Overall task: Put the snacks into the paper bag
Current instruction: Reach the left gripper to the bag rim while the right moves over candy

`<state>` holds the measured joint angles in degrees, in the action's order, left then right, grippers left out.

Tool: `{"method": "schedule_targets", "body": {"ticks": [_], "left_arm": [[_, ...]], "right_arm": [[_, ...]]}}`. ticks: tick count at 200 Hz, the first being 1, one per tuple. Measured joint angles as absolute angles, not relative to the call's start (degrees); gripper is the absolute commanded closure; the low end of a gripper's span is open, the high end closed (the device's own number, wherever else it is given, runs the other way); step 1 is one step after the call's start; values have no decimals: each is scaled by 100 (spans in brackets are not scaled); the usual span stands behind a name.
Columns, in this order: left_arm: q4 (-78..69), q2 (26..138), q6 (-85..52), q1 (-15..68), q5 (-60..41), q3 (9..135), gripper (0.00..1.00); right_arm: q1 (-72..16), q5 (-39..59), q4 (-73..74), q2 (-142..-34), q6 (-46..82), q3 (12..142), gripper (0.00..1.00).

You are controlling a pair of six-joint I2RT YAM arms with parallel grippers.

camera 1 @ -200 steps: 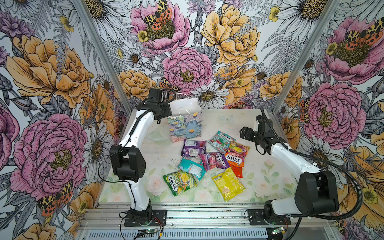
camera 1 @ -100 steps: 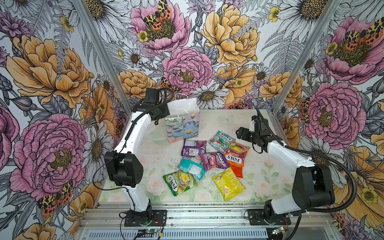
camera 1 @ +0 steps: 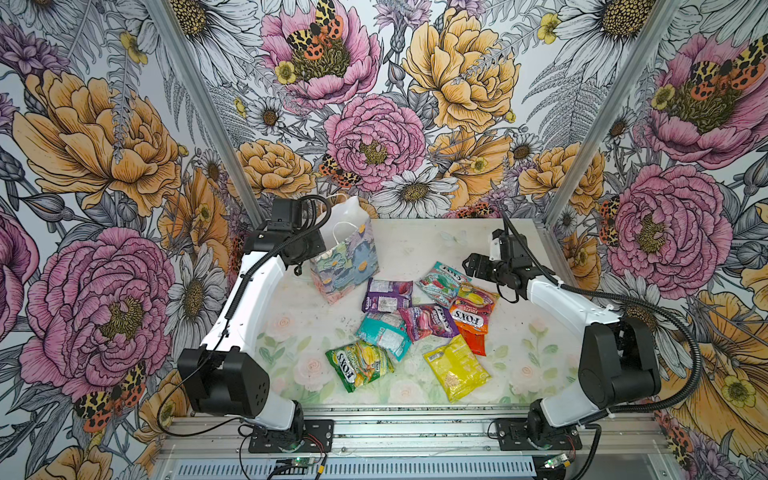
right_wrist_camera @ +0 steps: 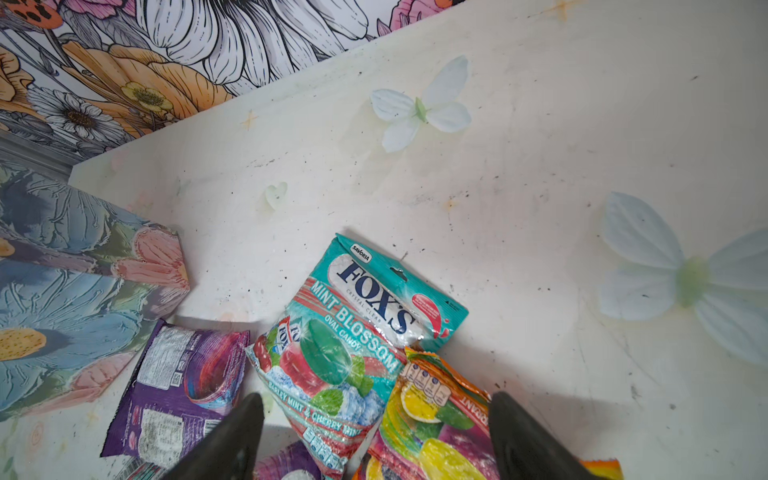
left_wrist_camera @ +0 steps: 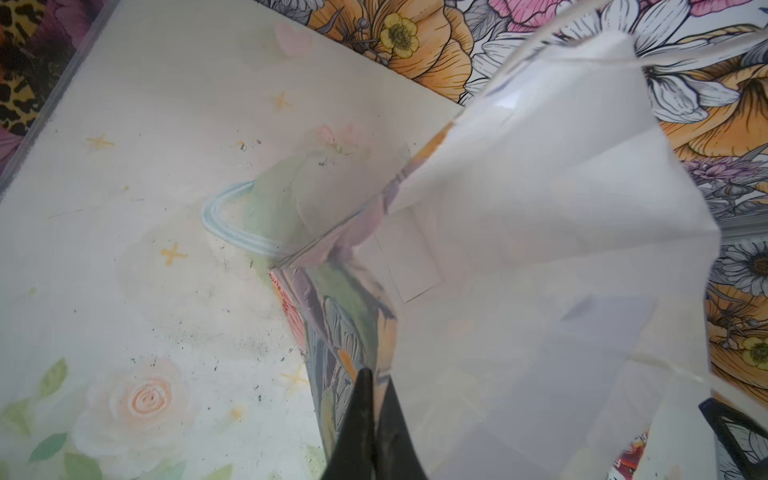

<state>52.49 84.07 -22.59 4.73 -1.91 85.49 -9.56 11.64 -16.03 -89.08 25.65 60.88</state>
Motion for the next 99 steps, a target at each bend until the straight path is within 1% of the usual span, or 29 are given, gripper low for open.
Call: {"method": "schedule_targets", "body": {"ticks": [24,34,44,50,62,74,88,99], "left_arm": [[5210,7865,-2381,419,-198,8020,100],[5210,7623,-2416,403,-200,7819,95],[5227,7360,-2462,381,-202,7614,86],[5238,7220,-2493,381,-211,7502,79],[5251,7013,-2604,357,-261,7341,62],[5256,6851,-2633,316,-309,7223,42],[5262,6718,-2687,248,-377,7153,28],[5269,6637,-2657,172,-438,7153,22]], "right_arm": [[-1024,1234,-1601,-9126,2567,6298,14],[-1059,1253,-1601,-9231,2571,6407,15],[-1100,1275,-1599,-9323,2585,6508,15],[-1135,1286,-1603,-9380,2593,6576,15],[-1199,1319,-1601,-9485,2598,6694,15],[-1262,1354,-1597,-9572,2611,6788,15],[-1317,1400,-1601,-9642,2615,6877,15],[-1337,1444,-1601,-9682,2639,6941,15]]}}
